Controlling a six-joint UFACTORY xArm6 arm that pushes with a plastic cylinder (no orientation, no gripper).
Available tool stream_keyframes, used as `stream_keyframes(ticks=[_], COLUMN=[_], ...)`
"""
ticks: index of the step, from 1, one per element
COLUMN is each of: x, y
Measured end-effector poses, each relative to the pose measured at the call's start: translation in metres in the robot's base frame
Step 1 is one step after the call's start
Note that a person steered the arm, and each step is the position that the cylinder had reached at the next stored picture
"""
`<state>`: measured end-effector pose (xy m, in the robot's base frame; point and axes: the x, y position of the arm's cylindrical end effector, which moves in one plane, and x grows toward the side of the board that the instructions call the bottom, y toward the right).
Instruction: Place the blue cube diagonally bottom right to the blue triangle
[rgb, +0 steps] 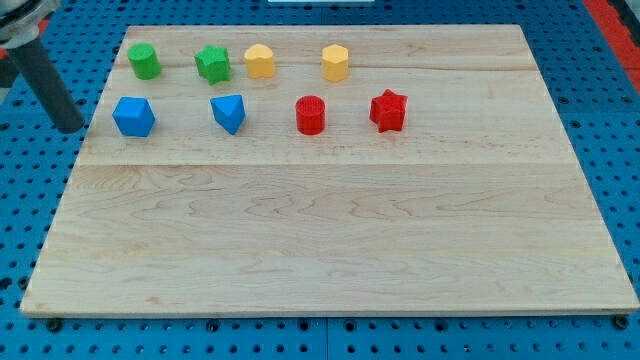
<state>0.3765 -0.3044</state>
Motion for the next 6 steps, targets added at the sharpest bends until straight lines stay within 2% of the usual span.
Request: stream_keyframes(ticks=[1, 2, 3, 4, 5, 6], x=[-0.025, -0.009, 0.038, 0.085, 0.073, 0.070], y=[0.000, 0.075, 0.151, 0.183, 0.145, 0.178])
